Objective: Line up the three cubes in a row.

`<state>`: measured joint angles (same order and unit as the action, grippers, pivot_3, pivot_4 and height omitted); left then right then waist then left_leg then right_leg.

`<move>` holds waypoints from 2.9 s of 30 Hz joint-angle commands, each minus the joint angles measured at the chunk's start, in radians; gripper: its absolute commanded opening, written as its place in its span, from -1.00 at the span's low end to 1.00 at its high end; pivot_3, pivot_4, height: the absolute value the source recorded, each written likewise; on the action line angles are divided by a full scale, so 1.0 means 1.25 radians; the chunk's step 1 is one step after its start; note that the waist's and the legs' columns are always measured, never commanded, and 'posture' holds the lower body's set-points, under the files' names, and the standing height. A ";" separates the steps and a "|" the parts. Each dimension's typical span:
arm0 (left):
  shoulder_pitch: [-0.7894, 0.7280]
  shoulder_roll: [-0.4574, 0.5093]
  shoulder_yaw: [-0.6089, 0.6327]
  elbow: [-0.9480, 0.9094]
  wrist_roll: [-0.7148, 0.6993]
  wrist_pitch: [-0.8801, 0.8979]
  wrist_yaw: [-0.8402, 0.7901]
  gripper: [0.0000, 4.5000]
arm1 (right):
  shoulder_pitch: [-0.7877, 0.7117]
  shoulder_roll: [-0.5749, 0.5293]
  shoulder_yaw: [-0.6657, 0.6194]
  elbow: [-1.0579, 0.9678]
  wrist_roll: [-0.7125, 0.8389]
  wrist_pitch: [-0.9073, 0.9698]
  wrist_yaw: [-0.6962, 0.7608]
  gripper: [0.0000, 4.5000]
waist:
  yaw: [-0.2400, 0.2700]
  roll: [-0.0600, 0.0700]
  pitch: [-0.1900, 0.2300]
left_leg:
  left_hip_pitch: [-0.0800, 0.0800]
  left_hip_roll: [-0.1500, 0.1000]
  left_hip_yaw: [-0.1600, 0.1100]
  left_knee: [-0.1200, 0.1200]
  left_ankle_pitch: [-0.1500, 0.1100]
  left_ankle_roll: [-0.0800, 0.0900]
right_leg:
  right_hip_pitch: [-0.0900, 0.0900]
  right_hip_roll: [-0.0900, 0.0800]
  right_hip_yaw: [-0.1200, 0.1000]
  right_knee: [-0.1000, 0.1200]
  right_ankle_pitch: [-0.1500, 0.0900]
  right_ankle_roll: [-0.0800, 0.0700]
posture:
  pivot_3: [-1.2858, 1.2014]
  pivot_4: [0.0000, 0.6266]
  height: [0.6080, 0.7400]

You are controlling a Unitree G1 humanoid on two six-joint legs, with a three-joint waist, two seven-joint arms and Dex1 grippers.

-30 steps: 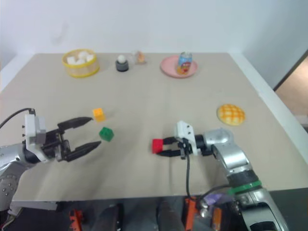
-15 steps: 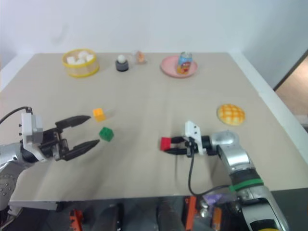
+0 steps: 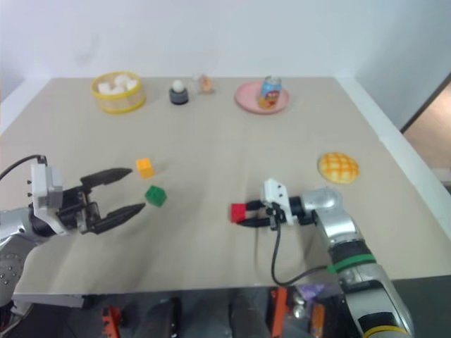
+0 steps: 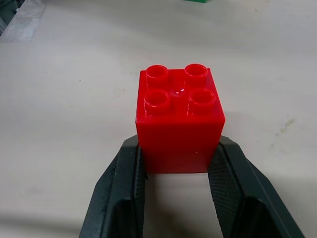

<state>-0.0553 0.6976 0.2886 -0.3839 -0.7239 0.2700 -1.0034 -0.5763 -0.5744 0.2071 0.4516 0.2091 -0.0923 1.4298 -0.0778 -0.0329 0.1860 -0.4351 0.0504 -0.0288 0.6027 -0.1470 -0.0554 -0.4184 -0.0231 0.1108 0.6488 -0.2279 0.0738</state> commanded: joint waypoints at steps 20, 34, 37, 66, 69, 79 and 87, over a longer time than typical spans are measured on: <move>-0.005 0.003 0.024 -0.013 0.003 -0.007 0.016 1.00 | -0.046 -0.053 0.011 0.037 -0.032 0.057 0.069 0.98 | 0.003 0.000 0.000 | 0.003 0.000 0.000 0.000 0.000 0.000 | 0.003 0.000 0.000 0.000 0.000 0.000 | 0.03 -0.52 1.00; 0.137 -0.021 0.040 -0.015 0.016 0.023 0.054 1.00 | -0.205 -0.151 -0.095 0.177 0.022 0.173 0.036 0.98 | 0.000 0.000 0.000 | 0.003 -0.001 0.001 0.001 0.000 0.000 | 0.002 -0.002 0.000 0.000 0.001 -0.001 | 0.03 -0.52 1.00; 0.152 -0.036 0.022 -0.008 0.040 0.016 0.071 1.00 | -0.265 -0.145 -0.134 0.194 0.050 0.219 0.033 0.98 | -0.005 0.000 0.000 | 0.003 0.000 0.001 0.001 0.000 0.000 | 0.001 -0.001 0.000 0.000 0.001 -0.002 | 0.03 -0.52 1.00; 0.101 -0.149 -0.120 0.127 0.283 -0.010 0.256 1.00 | -0.115 -0.009 -0.119 -0.339 0.197 0.469 -0.080 0.98 | 0.003 0.000 0.000 | -0.002 0.000 0.000 0.001 0.000 0.000 | -0.003 0.000 0.000 0.001 0.003 -0.001 | 0.03 -0.52 1.00; 0.061 -0.163 -0.139 0.141 0.304 0.009 0.288 1.00 | -0.109 -0.010 -0.121 -0.345 0.203 0.471 -0.087 0.98 | 0.004 0.000 0.000 | -0.002 0.000 0.000 0.001 0.000 0.000 | -0.003 0.000 0.000 0.001 0.003 -0.001 | 0.03 -0.52 1.00; -0.001 -0.182 -0.169 0.138 0.290 0.094 0.304 1.00 | -0.115 -0.010 -0.117 -0.341 0.200 0.453 -0.100 0.98 | 0.007 0.000 0.000 | -0.002 0.000 0.000 0.001 0.000 0.000 | -0.002 0.000 0.000 0.001 0.003 -0.001 | 0.03 -0.52 1.00; -0.019 -0.211 -0.211 0.114 0.295 0.145 0.324 1.00 | -0.105 -0.007 -0.109 -0.339 0.197 0.440 -0.100 0.98 | 0.009 0.000 0.000 | -0.002 0.000 0.000 0.002 0.000 0.000 | -0.001 0.000 0.000 0.001 0.003 0.000 | 0.03 -0.52 1.00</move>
<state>-0.0806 0.4454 0.0641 -0.2164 -0.3519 0.4278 -0.5945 -0.7024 -0.5812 0.0777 0.0528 0.4430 0.4708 1.3049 -0.0660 -0.0325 0.1857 -0.4374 0.0501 -0.0291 0.6057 -0.1464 -0.0552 -0.4195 -0.0234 0.1103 0.6500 -0.2246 0.0742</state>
